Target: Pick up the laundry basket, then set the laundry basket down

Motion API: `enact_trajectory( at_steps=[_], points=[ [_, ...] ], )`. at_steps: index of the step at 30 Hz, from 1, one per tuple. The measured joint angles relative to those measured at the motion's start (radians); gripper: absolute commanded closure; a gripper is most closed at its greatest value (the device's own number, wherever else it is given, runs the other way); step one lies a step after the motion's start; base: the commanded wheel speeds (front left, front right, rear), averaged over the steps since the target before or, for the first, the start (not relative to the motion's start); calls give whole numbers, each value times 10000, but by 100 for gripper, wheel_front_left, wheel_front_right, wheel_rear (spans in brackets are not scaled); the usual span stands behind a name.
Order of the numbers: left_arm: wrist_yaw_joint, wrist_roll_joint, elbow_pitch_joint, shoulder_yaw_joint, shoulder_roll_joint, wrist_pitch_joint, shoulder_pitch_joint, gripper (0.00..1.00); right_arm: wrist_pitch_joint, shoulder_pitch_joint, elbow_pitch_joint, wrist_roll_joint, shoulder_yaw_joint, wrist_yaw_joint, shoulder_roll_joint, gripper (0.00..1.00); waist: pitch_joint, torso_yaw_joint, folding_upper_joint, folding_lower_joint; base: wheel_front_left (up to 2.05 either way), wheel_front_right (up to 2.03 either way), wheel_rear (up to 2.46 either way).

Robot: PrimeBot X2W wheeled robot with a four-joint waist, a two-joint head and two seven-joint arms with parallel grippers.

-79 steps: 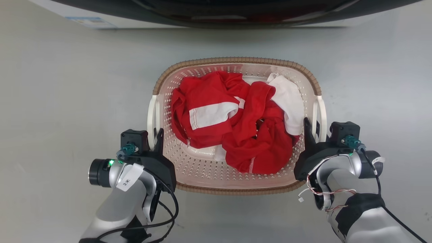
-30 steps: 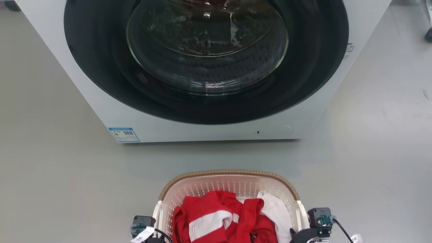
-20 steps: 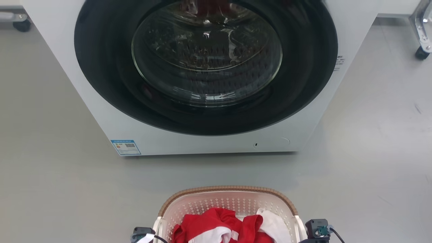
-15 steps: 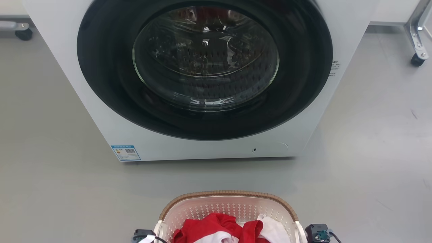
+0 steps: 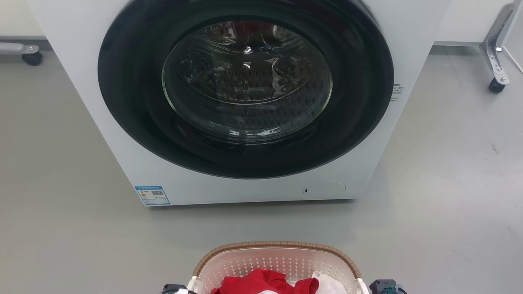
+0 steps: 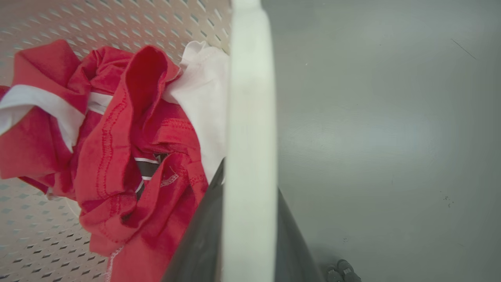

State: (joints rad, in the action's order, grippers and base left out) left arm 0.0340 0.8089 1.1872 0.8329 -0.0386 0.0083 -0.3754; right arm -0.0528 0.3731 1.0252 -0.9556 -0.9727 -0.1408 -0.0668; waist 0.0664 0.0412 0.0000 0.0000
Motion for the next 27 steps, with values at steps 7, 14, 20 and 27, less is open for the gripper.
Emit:
enact_trajectory(
  at_steps=[7,14,20,27],
  points=[
    [8,86,-4,90,-4,75,149,100,-81,2,69,-144,-163,0,-2,100,-98,12,0,0,0,0,0],
    [10,130,-4,125,-8,109,152,100,-79,4,100,-410,-313,2,-2,100,-186,19,0,0,0,0,0],
    [13,176,-4,153,-12,134,152,100,-77,23,121,-508,-414,0,-2,100,-185,12,0,0,0,0,0],
    [25,288,-12,198,-13,165,152,100,-63,56,182,-663,-570,0,-2,100,-155,9,0,0,0,0,0]
  ],
)
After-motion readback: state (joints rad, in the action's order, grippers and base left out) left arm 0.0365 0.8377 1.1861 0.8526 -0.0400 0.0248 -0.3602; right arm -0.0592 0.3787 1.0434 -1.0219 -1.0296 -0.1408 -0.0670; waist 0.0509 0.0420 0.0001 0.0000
